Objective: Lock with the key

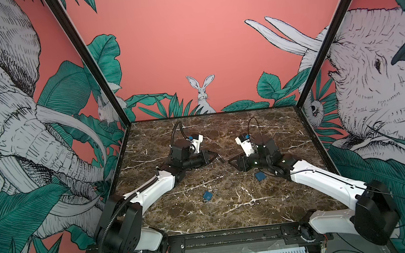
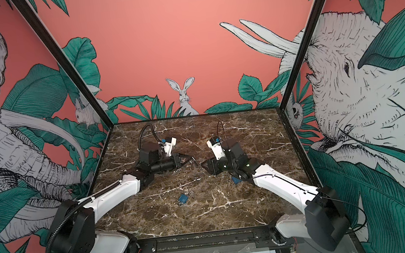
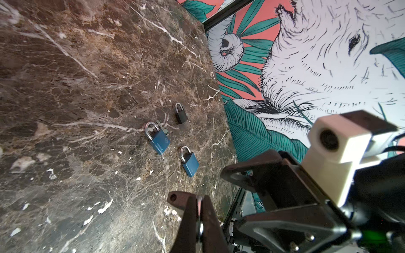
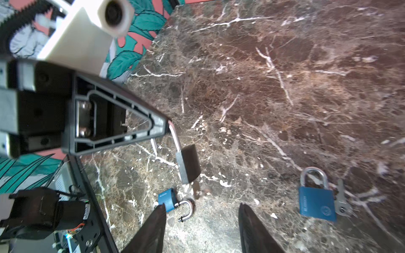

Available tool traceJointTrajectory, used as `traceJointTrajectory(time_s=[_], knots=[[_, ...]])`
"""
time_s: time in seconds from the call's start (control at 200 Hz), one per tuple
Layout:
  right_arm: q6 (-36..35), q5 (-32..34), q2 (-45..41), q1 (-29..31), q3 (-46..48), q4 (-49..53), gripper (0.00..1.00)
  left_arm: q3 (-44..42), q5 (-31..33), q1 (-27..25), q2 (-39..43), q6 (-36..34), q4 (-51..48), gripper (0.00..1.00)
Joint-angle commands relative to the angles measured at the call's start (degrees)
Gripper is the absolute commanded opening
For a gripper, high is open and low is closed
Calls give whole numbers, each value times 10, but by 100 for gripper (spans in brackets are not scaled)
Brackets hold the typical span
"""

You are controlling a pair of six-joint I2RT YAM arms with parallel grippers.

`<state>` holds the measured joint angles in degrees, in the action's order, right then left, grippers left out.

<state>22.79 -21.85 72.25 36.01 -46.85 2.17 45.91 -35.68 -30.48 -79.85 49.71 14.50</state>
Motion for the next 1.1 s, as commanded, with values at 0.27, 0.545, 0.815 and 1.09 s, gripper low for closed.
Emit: traceJointTrajectory(time_s=[0.27,0.545,0.815,1.09], knots=[[-32,15,-33,15,59,-168,45,8,48,-28,41,71,6,0],[-57,30,-5,28,40,-163,46,23,51,-34,41,90,3,0],[-81,53,14,48,22,-154,35,31,56,-39,49,102,-6,0],[-91,78,29,55,16,-151,32,35,62,-39,54,103,-11,0]])
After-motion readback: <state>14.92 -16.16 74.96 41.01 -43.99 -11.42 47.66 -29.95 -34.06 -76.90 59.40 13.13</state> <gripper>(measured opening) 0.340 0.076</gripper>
